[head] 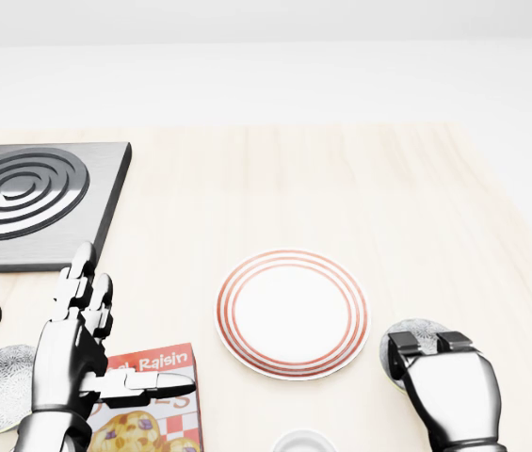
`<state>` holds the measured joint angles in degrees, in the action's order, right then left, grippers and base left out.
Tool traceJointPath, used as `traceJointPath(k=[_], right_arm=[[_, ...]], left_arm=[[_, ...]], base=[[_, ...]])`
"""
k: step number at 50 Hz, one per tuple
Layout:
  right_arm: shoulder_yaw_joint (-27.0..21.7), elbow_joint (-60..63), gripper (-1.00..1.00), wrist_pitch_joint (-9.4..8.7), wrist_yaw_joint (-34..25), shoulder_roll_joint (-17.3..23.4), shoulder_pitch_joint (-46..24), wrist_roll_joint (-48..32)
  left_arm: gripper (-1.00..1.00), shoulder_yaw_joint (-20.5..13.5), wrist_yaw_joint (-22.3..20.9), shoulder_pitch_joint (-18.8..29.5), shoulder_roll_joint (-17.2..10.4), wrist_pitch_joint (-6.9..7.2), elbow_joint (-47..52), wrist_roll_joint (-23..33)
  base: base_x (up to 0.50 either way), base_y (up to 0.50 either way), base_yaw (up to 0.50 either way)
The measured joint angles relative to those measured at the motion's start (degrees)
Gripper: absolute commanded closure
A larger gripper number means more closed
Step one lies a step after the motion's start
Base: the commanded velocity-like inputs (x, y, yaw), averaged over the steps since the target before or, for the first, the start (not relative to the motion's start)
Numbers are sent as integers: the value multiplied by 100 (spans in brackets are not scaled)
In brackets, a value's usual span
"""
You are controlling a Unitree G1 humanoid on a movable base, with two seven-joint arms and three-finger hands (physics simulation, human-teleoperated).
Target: Pick the akita bowl next to the plate and place it on the plate.
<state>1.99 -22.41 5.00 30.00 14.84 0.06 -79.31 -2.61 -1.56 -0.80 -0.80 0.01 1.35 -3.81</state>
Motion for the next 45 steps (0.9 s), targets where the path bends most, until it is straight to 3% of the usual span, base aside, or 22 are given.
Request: traceJointPath(k=[26, 45], right_arm=[[-92, 199, 100, 1, 0, -45, 111, 127], [-570, 1739, 100, 0, -143, -205, 659, -68]], left_arm=[[-100, 9, 6, -10, 2, 66, 73, 4], [-100, 12, 6, -21, 5, 64, 86, 9]], base=[[0, 0, 0], [0, 0, 0]])
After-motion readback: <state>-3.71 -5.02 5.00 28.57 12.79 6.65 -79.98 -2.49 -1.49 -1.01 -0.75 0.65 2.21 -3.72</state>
